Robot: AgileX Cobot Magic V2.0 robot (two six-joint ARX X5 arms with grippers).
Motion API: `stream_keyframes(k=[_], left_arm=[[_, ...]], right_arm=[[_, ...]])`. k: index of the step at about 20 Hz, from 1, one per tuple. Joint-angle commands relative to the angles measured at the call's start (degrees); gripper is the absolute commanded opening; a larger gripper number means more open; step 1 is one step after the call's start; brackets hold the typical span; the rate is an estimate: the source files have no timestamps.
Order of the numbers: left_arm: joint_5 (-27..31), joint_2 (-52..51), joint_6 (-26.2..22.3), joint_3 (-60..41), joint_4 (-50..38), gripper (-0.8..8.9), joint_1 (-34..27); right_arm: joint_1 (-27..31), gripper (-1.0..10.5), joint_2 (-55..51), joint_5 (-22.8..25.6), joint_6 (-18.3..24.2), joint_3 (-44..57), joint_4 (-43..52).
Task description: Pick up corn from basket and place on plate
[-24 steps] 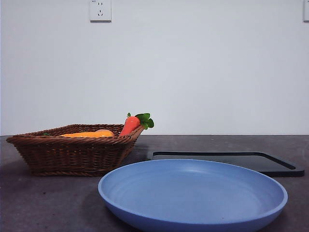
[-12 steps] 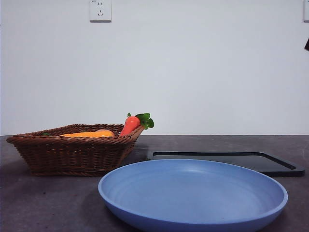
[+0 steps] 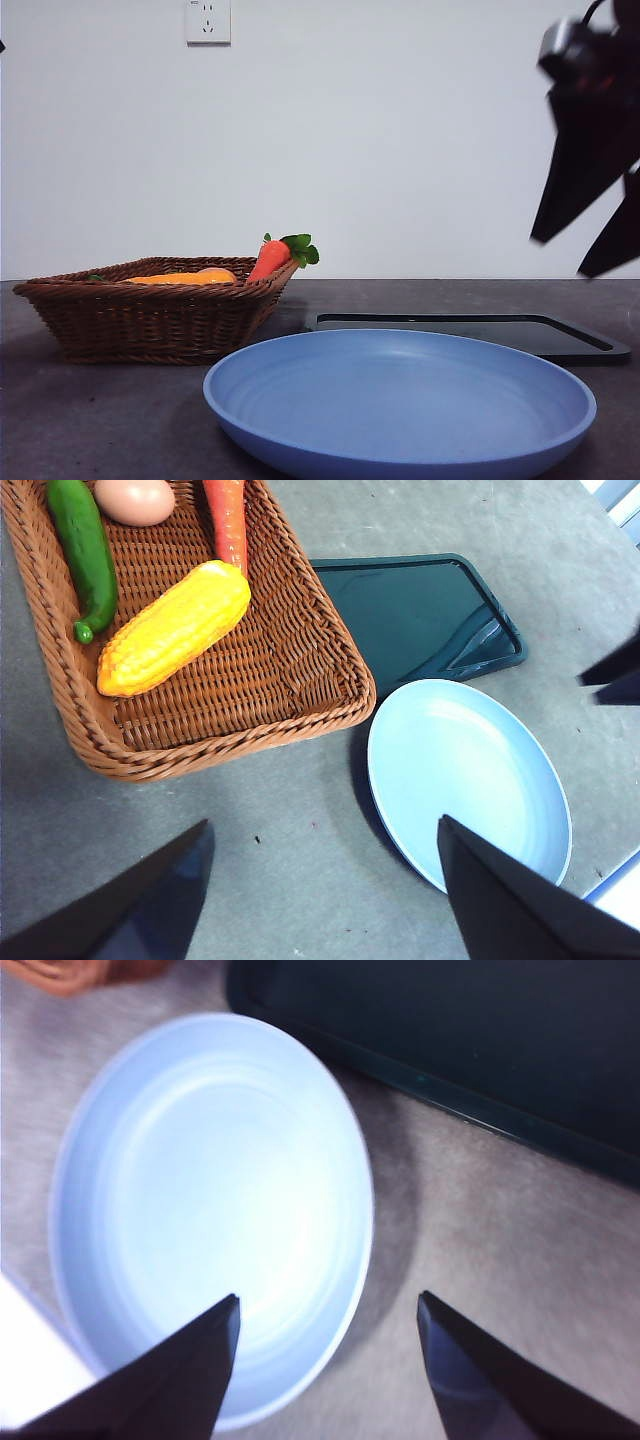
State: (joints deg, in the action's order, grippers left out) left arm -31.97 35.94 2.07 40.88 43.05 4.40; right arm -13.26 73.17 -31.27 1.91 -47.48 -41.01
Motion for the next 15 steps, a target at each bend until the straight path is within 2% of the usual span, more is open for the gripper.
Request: stream_keyframes(k=[1, 10, 12, 15], left_arm=[[-0.5, 0.3, -0.5, 0.8, -0.8, 3.65, 0.1], [-0.5, 0.3, -0.5, 0.8, -0.8, 3.65, 0.1], [-0.4, 0.3, -0.5, 0.8, -0.8, 3.65, 0.1], [-0.5, 0.3, -0.5, 0.8, -0.8, 3.65, 0.1]], right_arm=[[-1.2, 2.9, 5.1, 0.0, -0.4, -0.9, 2.4], [-5.5, 2.5, 16.9, 0.2, -0.4, -0.9, 8.7], [-5.8, 1.9, 17.8, 0.5, -0.4, -0.9, 8.9], [-5.9, 0.0, 17.8, 2.2, -0.4, -0.9, 9.3]])
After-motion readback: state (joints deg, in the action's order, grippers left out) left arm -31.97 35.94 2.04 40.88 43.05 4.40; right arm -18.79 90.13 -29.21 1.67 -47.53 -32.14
